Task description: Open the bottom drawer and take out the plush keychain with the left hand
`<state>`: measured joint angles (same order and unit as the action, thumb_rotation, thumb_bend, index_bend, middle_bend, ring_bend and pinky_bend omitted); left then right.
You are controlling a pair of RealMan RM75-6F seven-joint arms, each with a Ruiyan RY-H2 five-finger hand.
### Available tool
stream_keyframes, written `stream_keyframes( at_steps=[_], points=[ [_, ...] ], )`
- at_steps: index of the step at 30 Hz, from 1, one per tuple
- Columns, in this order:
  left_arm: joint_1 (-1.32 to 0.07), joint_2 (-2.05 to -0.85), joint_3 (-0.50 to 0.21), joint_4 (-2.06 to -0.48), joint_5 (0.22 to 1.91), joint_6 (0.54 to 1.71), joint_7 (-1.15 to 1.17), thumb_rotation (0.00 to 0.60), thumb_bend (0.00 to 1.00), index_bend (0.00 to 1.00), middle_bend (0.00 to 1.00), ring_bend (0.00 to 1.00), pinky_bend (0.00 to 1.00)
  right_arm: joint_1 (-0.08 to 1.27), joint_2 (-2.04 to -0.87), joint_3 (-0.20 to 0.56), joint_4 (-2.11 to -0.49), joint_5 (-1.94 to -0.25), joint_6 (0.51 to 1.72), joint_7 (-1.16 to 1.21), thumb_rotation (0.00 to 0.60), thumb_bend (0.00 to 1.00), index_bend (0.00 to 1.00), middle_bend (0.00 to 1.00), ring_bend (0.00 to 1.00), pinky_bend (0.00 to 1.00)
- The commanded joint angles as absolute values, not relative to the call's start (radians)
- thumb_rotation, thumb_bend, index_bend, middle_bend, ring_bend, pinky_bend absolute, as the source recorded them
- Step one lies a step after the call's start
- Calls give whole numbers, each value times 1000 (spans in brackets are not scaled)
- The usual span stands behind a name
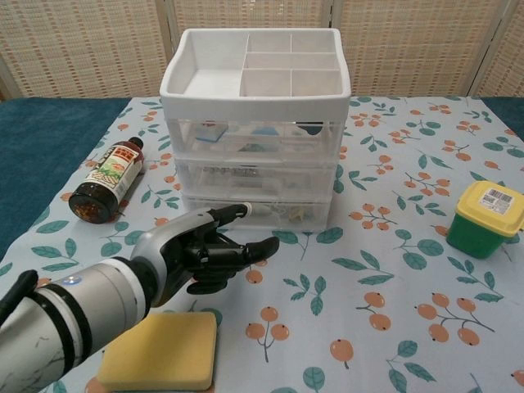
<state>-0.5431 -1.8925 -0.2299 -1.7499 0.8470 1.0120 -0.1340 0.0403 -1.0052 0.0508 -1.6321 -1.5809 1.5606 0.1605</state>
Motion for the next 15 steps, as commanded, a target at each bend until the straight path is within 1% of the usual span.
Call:
stream_keyframes(
  at_steps=[1,10,15],
  points=[
    [-559,-1924,-253,-1729,795,1017,-101,600,342,114,970,1000,1000,40,-1006,51,-1631,-1579,1560,162,600,341,14,188,96,50],
    [-582,-1991,-288,-1696,677,1020,-49,600,359,105,970,1000,1000,40,-1006,52,-1626,-1579,1561,167,600,343,13,188,96,50],
    [-592,-2020,-322,-1681,636,1021,-40,600,359,99,970,1000,1000,35,-1004,51,-1624,-1577,1565,171,600,343,14,188,96,50]
  ],
)
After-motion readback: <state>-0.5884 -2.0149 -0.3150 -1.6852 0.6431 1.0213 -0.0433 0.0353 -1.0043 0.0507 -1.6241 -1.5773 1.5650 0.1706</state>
